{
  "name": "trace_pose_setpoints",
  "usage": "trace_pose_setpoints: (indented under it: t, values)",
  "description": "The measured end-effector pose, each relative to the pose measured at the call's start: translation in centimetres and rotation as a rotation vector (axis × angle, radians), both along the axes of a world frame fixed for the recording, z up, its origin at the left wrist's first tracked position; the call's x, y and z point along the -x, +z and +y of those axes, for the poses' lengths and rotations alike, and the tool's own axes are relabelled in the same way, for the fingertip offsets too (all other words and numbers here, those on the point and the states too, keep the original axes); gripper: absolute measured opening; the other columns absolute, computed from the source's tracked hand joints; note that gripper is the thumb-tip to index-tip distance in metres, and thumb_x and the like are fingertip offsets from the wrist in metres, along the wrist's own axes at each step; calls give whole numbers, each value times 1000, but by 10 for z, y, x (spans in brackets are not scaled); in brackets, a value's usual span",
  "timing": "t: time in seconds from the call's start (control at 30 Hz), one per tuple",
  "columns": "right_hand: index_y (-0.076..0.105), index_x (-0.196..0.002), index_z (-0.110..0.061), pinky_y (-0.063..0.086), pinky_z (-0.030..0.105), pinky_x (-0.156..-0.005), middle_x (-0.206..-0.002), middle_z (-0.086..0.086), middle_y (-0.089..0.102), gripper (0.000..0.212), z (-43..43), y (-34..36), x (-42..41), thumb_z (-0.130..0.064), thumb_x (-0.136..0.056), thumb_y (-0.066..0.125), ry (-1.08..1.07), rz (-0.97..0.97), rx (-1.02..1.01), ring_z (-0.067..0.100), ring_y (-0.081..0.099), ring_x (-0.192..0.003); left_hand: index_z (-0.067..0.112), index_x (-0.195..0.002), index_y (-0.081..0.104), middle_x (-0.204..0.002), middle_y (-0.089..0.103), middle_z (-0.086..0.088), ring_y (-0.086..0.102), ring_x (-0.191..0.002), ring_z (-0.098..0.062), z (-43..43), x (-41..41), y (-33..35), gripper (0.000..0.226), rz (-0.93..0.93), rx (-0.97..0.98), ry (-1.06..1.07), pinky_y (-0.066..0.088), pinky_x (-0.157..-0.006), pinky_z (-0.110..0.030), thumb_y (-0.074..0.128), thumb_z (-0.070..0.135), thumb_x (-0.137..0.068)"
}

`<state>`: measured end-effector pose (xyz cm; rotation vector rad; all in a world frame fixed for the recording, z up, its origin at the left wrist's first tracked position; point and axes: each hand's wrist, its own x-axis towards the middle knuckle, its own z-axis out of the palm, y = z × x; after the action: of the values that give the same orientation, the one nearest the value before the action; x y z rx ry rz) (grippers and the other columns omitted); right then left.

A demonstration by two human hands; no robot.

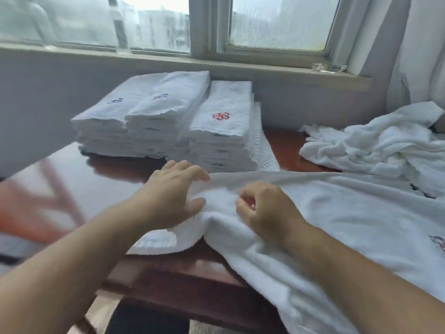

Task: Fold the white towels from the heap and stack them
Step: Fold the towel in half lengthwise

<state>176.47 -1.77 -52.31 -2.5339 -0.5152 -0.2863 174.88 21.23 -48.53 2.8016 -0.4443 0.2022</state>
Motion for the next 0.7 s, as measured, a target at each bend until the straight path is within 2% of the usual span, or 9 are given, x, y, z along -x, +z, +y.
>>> trace_pose_setpoints:
  t: [0.13,0.2,0.27,0.33,0.4,0.47,0.53,0.63,0.7]
  values:
    - [68,-97,-33,38,29,-100,-108,-12,60,16,13,-9,-6,-47,-94,60,123,149,29,8,47,-111,33,-142,36,-133,38,11,43,-121,-13,50,11,-7,77,329,-14,217,40,-101,-33,69,57,-78]
    - [67,-108,-33,31,28,-109,-118,-14,58,19,9,-12,-9,-45,-94,64,151,139,60,9,42,-122,34,-117,55,-116,52,15,54,-101,-8,62,13,-5,44,433,-94,197,45,-85,-30,68,52,-79]
    - [67,-115,-33,29,24,-109,-120,-15,58,24,8,-10,-11,-44,-93,66,159,136,55,10,42,-125,29,-87,62,-93,63,10,60,-86,-12,64,11,-3,13,423,-5,156,49,-76,-33,65,40,-83]
    - [66,-118,-36,32,26,-109,-121,-17,59,31,9,-6,-13,-53,-92,64,164,169,72,8,44,-124,24,-78,62,-83,65,8,60,-77,-14,60,9,-2,12,431,254,152,47,-72,-35,62,36,-82]
    - [64,-119,-41,36,29,-105,-119,-21,59,29,11,-3,-14,-55,-94,61,221,190,128,6,47,-120,22,-78,68,-85,68,0,62,-74,-16,55,3,-2,14,470,750,226,47,-73,-34,61,34,-75]
    - [61,-107,-50,40,28,-95,-108,-29,63,13,12,-3,-14,-44,-96,59,296,219,97,-3,54,-109,6,-103,74,-103,70,-18,69,-87,-26,50,-6,0,33,658,1306,167,54,-87,-41,61,30,-84]
    - [60,-95,-55,43,26,-87,-98,-31,65,12,11,-2,-10,-45,-95,53,317,258,21,-5,59,-98,-2,-133,59,-124,66,-23,68,-108,-32,47,-10,2,60,783,1700,-30,54,-97,-47,48,43,-95]
    - [64,-105,-41,46,30,-90,-106,-22,67,23,7,-6,-9,-51,-99,44,273,258,-54,2,61,-105,6,-150,40,-141,58,-16,58,-128,-32,38,-17,-9,87,729,1922,-79,47,-106,-49,44,68,-89]
    - [62,-120,-40,40,30,-102,-120,-21,62,28,6,-8,-11,-46,-105,39,238,212,14,4,54,-119,7,-151,37,-140,60,-11,56,-130,-26,31,-15,-25,98,681,1754,39,39,-114,-47,53,73,-82]
